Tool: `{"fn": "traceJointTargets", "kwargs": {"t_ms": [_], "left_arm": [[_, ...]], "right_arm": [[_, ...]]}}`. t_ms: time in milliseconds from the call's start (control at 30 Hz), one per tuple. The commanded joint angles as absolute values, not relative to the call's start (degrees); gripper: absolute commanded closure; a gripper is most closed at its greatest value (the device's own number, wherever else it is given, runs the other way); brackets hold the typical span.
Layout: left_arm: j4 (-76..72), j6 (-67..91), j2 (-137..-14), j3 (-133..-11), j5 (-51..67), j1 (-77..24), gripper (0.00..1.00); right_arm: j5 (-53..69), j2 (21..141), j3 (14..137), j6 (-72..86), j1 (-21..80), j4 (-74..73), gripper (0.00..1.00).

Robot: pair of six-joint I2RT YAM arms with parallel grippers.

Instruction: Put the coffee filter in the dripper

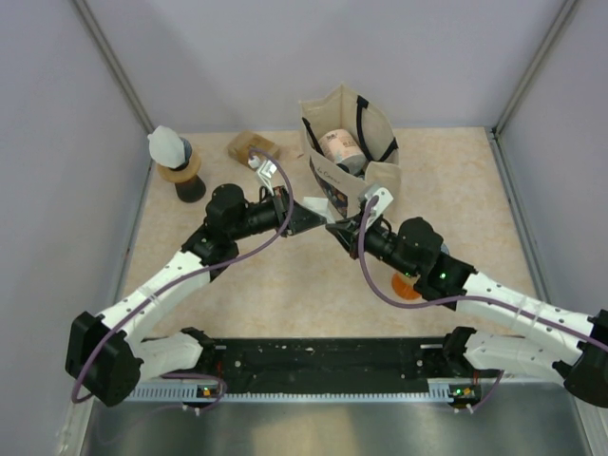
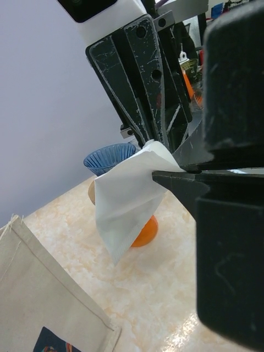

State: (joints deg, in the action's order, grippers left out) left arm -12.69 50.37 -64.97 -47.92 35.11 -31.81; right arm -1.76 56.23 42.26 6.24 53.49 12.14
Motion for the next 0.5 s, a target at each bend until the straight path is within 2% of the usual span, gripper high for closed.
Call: {"fn": "traceJointTargets", "kwargs": {"t_ms": [0,33,233,300,467], "left_arm": [[-15.03,48.96,-63.19,-48.96,34.80,-31.82,1.00],[-14.68,48.87,-63.19,-49.04,34.89,-31.90,1.00],[-10.38,45.63,-62.67,-50.79,36.46,-31.82,1.00],[-6.09,42.56,-62.49,-51.94,38.83,-31.90,1.00],[2.17,37.09,-61.53,-52.38,40.17,-31.82,1.00]], "right_arm": [[1.48,54.76,41.92,7.82,53.70,14.68,0.91],[2.19,54.67,42.01,7.74,53.70,13.98,0.84],[0.28,52.47,44.38,8.16,53.70,6.17,0.68],[-1.59,51.25,46.57,9.92,52.83,2.91,0.67],[13.87,51.85,52.11,10.99,50.36,-4.81,0.68]]}}
